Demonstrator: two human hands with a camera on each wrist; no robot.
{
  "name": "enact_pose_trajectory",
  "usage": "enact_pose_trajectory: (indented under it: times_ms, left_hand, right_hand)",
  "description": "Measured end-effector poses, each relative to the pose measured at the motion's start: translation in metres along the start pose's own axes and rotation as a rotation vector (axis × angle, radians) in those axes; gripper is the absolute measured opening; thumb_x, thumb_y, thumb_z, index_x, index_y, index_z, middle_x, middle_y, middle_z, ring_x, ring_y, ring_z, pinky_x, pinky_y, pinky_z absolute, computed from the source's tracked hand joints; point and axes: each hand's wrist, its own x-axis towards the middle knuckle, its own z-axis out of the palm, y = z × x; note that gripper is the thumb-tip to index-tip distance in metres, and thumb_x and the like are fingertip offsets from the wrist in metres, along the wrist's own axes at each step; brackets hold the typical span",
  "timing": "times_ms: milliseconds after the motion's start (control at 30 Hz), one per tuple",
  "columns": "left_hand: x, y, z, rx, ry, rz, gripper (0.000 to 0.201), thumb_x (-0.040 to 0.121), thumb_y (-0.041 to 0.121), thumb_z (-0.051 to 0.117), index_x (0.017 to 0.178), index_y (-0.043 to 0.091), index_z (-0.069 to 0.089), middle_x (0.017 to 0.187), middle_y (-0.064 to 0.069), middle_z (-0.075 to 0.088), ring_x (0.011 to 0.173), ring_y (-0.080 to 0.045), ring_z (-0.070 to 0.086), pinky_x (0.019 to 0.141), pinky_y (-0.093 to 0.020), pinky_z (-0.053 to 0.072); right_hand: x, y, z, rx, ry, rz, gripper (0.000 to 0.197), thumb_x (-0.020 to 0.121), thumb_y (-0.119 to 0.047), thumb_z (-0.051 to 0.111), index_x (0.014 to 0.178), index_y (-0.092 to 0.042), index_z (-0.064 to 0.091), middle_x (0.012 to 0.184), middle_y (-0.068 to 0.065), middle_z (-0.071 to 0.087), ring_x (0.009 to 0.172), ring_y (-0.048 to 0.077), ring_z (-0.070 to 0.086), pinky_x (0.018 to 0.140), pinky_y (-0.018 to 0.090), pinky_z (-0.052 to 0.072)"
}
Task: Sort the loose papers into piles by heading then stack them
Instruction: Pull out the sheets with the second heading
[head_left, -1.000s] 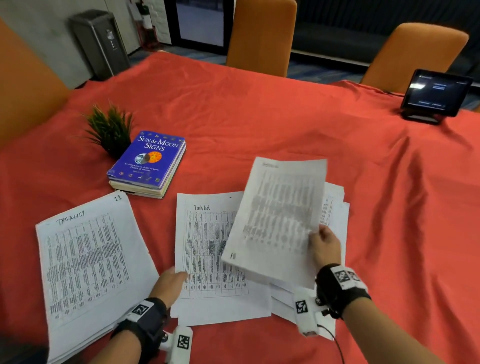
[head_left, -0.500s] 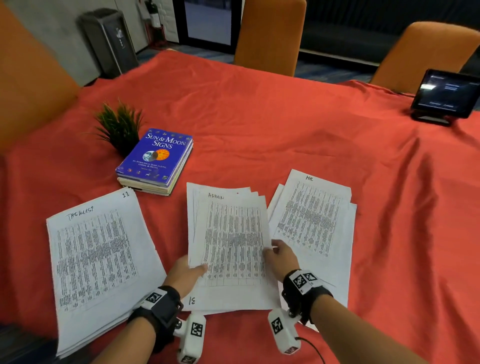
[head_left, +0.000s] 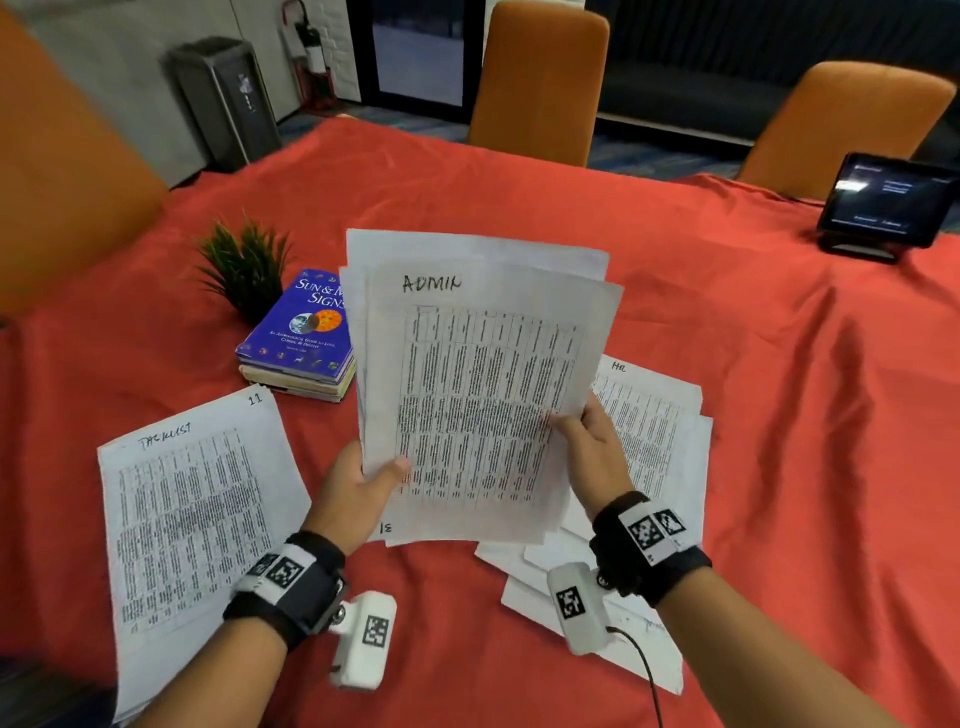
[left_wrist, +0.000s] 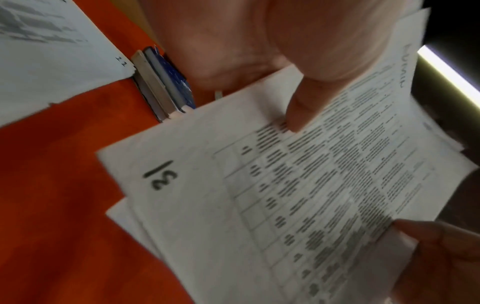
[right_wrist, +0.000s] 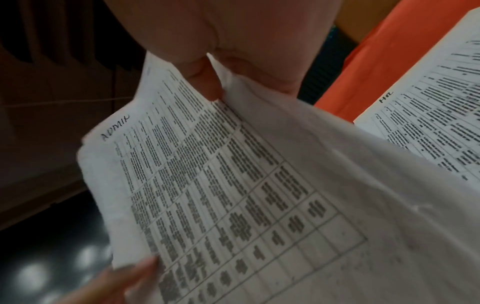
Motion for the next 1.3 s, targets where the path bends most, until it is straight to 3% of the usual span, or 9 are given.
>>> enact_pose_trajectory:
  times_ms: [133,200,300,400,633,800,967,1167,1300]
  left_hand:
    - [-0.001,0.005,0.015,-0.027,0.174,0.073,0.022,0.081,0.022,0.061,0.097,0.006,0.064,0.091,-0.010,0.071,0.094,-0.028,0.067,0.089,-0.048,0.052]
    - [-0.006,0.007,0.021,-0.064,0.215,0.102,0.029,0.083,0.018,0.059,0.098,-0.007,0.064,0.086,-0.021,0.068,0.097,-0.038,0.065,0.090,-0.051,0.051]
    - [-0.016,0.020,0.026,-0.222,0.202,0.101,0.026,0.079,0.014,0.053,0.102,0.013,0.065,0.099,0.007,0.072,0.102,-0.010,0.065,0.097,-0.031,0.048]
    - [-0.022,0.035,0.029,-0.290,0.180,0.174,0.037,0.077,0.005,0.048,0.109,0.019,0.060,0.102,0.012,0.071,0.100,0.002,0.063,0.088,-0.013,0.047]
    - [-0.016,0.051,0.024,-0.338,0.236,0.241,0.038,0.084,-0.006,0.046,0.116,0.013,0.053,0.103,0.003,0.065,0.096,0.000,0.062,0.084,-0.012,0.048]
    - [-0.017,0.054,0.034,-0.364,0.239,0.187,0.034,0.089,-0.015,0.042,0.105,0.011,0.056,0.082,0.019,0.070,0.081,0.016,0.060,0.075,-0.003,0.044]
    - [-0.016,0.062,0.030,-0.393,0.318,0.231,0.051,0.083,0.006,0.042,0.133,0.014,0.049,0.113,0.008,0.064,0.103,-0.002,0.060,0.090,-0.015,0.047]
    - [-0.024,0.061,0.033,-0.380,0.355,0.242,0.051,0.097,-0.005,0.037,0.145,0.012,0.034,0.133,-0.008,0.057,0.109,0.001,0.058,0.099,-0.018,0.045]
    - [-0.028,0.051,0.040,-0.382,0.308,0.167,0.040,0.099,-0.001,0.037,0.136,0.011,0.039,0.112,0.010,0.060,0.090,0.019,0.059,0.077,0.001,0.042]
  right_hand:
    - [-0.015,0.016,0.003,-0.047,0.053,-0.095,0.025,0.086,-0.007,0.043,0.102,-0.019,0.057,0.105,0.013,0.062,0.101,0.032,0.058,0.090,0.051,0.049]
    - [-0.022,0.021,0.004,-0.044,0.069,-0.113,0.025,0.083,-0.008,0.042,0.101,-0.018,0.056,0.100,0.008,0.061,0.095,0.023,0.058,0.088,0.045,0.049]
    - [-0.026,0.020,0.003,-0.015,0.104,-0.137,0.031,0.079,-0.006,0.041,0.100,-0.025,0.054,0.098,-0.002,0.059,0.090,0.007,0.055,0.085,0.028,0.048]
    - [-0.028,0.020,0.001,-0.009,0.111,-0.176,0.033,0.076,-0.004,0.040,0.099,-0.026,0.050,0.095,-0.004,0.055,0.084,-0.002,0.053,0.076,0.014,0.047]
    - [-0.021,0.017,-0.001,0.027,0.114,-0.195,0.026,0.075,-0.001,0.041,0.094,-0.018,0.047,0.088,-0.003,0.050,0.082,0.012,0.047,0.074,0.032,0.041]
    - [-0.024,0.018,0.006,-0.030,0.073,-0.189,0.040,0.080,-0.005,0.041,0.111,-0.028,0.051,0.101,0.006,0.055,0.091,0.013,0.051,0.082,0.034,0.046]
    - [-0.022,0.007,0.007,-0.028,0.096,-0.265,0.028,0.084,-0.004,0.040,0.100,-0.024,0.052,0.100,0.017,0.055,0.088,0.019,0.051,0.077,0.041,0.046]
    - [-0.035,0.015,0.014,-0.012,0.093,-0.293,0.035,0.089,-0.006,0.037,0.120,-0.014,0.052,0.109,0.002,0.060,0.101,0.012,0.056,0.089,0.025,0.047]
    - [-0.039,0.026,0.017,-0.042,0.075,-0.251,0.029,0.090,-0.005,0.038,0.111,-0.022,0.051,0.104,0.000,0.059,0.094,0.004,0.056,0.082,0.018,0.046]
